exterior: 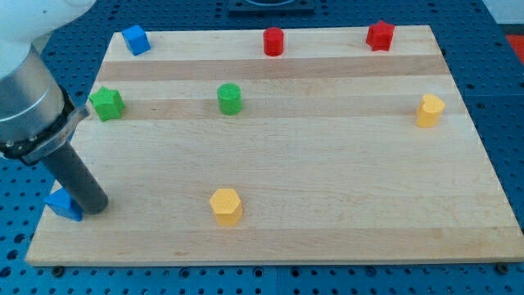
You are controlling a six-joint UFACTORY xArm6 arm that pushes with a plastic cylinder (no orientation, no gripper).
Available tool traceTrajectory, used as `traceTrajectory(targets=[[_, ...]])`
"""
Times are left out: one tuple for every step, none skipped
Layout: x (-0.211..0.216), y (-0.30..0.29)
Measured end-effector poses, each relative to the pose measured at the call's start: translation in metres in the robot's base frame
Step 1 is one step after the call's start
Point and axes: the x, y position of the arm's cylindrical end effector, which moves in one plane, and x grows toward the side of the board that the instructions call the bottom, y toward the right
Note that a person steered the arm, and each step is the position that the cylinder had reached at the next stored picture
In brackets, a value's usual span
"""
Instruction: Push the green circle diagonally to the blue triangle
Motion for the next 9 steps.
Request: traceTrajectory(targets=[[0.010, 0.021], [0.010, 0.067], [0.010, 0.101], [0.010, 0.102], [0.011, 0.127], [0.010, 0.180], [0.010, 0.197], [0.010, 0.147], [-0.020, 0.120]])
